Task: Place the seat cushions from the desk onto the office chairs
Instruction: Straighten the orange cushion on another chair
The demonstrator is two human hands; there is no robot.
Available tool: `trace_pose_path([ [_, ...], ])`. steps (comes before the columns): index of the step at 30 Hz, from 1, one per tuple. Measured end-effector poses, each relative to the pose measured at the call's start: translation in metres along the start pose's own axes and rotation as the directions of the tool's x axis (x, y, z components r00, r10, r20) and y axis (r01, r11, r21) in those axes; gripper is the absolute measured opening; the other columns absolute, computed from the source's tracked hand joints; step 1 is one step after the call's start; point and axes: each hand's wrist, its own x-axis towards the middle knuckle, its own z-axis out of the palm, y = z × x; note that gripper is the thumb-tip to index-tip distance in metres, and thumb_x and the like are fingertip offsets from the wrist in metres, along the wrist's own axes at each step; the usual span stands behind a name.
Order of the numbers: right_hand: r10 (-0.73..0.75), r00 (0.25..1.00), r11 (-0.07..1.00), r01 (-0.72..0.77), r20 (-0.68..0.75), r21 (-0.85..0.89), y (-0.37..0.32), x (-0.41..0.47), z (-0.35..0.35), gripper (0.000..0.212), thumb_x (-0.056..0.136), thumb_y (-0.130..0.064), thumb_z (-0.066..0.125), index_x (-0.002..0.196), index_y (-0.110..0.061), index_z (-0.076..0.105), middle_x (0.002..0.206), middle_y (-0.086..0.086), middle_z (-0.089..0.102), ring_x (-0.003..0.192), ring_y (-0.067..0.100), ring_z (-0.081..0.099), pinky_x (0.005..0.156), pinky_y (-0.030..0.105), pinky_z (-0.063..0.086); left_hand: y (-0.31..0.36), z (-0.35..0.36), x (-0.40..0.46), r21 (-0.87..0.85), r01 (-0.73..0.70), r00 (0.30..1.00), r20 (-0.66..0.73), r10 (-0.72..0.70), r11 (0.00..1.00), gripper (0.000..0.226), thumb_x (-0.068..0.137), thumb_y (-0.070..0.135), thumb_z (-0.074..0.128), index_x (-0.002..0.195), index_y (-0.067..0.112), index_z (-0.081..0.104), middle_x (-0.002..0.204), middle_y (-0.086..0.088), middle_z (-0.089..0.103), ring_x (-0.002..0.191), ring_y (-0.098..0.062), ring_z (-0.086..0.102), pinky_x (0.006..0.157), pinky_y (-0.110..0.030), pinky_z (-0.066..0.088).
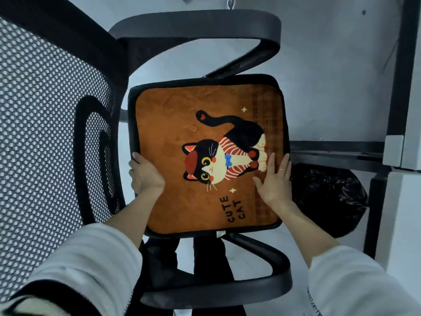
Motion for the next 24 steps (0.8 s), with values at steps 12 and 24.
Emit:
trace_pose_path([
  [12, 0.071, 0.992, 0.991, -0.082, 0.104, 0.105, -0.002, -0.057, 0.054, 0.085, 0.093, -0.025, 0.053, 0.15, -0.027, -0.011, 0.154, 0.006, -0.029, 0.144, 0.034, -0.018, 0.109, 0.055, 0.032, -0.035, 0.053, -0.083, 0.202, -0.367, 0.909, 0.287, 0.303, 0.908, 0.073, 0.098, 0.025, 0.038, 0.147, 0.026, -0.015, 0.153, -0.01, -0.028, 0.142, -0.036, -0.018, 0.108, -0.066, 0.019],
  [24, 0.144, 0.905, 0.944, -0.247, 0.401, 0.217, 0.001, -0.08, 0.039, 0.074, 0.097, -0.025, 0.048, 0.152, -0.022, -0.001, 0.159, 0.015, -0.002, 0.139, 0.036, 0.029, 0.11, 0.039, 0.034, -0.036, 0.033, -0.092, 0.284, -0.331, 0.788, 0.607, 0.098, 0.9, 0.077, 0.095, 0.016, 0.042, 0.147, 0.032, -0.013, 0.152, -0.016, -0.028, 0.142, -0.043, 0.006, 0.115, -0.049, 0.02],
])
